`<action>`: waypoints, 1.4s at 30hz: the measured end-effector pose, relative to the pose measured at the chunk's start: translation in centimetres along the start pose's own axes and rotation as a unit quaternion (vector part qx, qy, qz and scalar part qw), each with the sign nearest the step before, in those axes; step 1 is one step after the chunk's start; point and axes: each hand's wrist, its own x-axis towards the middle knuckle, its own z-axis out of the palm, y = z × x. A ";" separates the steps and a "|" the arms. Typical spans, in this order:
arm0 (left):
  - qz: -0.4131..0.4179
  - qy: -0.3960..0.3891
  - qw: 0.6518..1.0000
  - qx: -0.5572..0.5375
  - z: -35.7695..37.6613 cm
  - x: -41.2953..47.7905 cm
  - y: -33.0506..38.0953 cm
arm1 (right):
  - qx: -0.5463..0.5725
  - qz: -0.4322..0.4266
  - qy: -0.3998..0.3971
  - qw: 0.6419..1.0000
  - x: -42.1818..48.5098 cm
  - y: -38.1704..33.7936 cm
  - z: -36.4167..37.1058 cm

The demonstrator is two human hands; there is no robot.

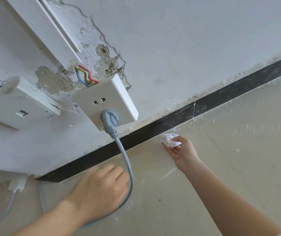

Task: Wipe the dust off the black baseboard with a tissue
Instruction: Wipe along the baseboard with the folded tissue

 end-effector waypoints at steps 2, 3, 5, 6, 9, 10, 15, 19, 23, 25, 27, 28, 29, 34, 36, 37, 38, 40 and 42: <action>0.066 0.022 0.998 0.005 -0.9 2.0 1.3 | -0.032 0.017 -0.015 0.999 -0.1 0.2 -0.1; 0.090 0.031 0.995 0.015 -1.1 3.7 1.8 | -0.050 0.022 -0.021 0.998 0.1 0.3 -0.1; 0.096 0.054 0.993 0.048 -1.0 7.9 2.6 | -0.079 0.025 -0.029 0.996 0.4 0.5 0.1; 0.085 0.055 0.992 0.068 -0.9 10.2 2.8 | -0.081 0.022 -0.034 0.996 0.6 0.6 0.2; 0.094 0.027 0.969 0.226 -0.4 16.0 2.7 | -0.060 0.017 -0.057 0.996 1.4 1.0 1.1; 0.099 -0.002 0.956 0.277 -0.5 17.6 2.4 | -0.053 0.024 -0.059 0.997 1.7 1.2 1.5; 0.017 0.063 0.911 0.408 -0.3 22.9 -0.8 | -0.017 0.061 -0.079 0.995 3.3 1.2 3.1; -0.025 0.097 0.923 0.371 -0.4 24.3 -2.0 | 0.032 0.060 -0.038 0.997 4.9 -1.7 2.2; -0.013 0.077 0.922 0.379 -0.5 24.6 -3.5 | 0.039 0.013 0.035 0.999 6.1 -8.5 -0.2; 0.009 0.073 0.913 0.402 -0.5 24.4 -4.2 | 0.061 -0.024 0.056 0.996 5.7 -11.3 -1.6; 0.017 0.063 0.910 0.410 -1.0 24.1 -4.5 | 0.061 -0.043 0.087 0.993 5.0 -12.4 -2.6; 0.021 0.060 0.908 0.414 -1.4 23.9 -4.6 | 0.049 -0.036 0.099 0.993 4.6 -12.3 -2.8; 0.027 0.056 0.905 0.421 -1.7 23.8 -4.7 | 0.031 -0.013 0.109 0.993 4.2 -11.4 -2.9; 0.064 0.037 0.902 0.424 -2.8 23.9 -5.3 | -0.072 0.170 0.013 0.983 1.6 -4.0 1.0; 0.069 0.035 0.906 0.417 -2.7 24.0 -5.3 | -0.031 0.186 -0.040 0.981 0.6 -3.0 3.4; 0.072 0.036 0.905 0.418 -2.6 24.2 -5.3 | 0.001 0.179 -0.053 0.982 0.4 -3.2 4.3; 0.072 0.041 0.904 0.420 -2.6 24.3 -5.3 | 0.033 0.165 -0.055 0.984 0.3 -3.6 4.8; 0.071 0.057 0.900 0.426 -2.4 24.2 -5.4 | 0.060 0.128 -0.028 0.990 1.1 -5.1 5.0; 0.074 0.070 0.895 0.435 -2.1 24.3 -5.4 | 0.055 0.082 0.001 0.995 1.9 -6.9 4.2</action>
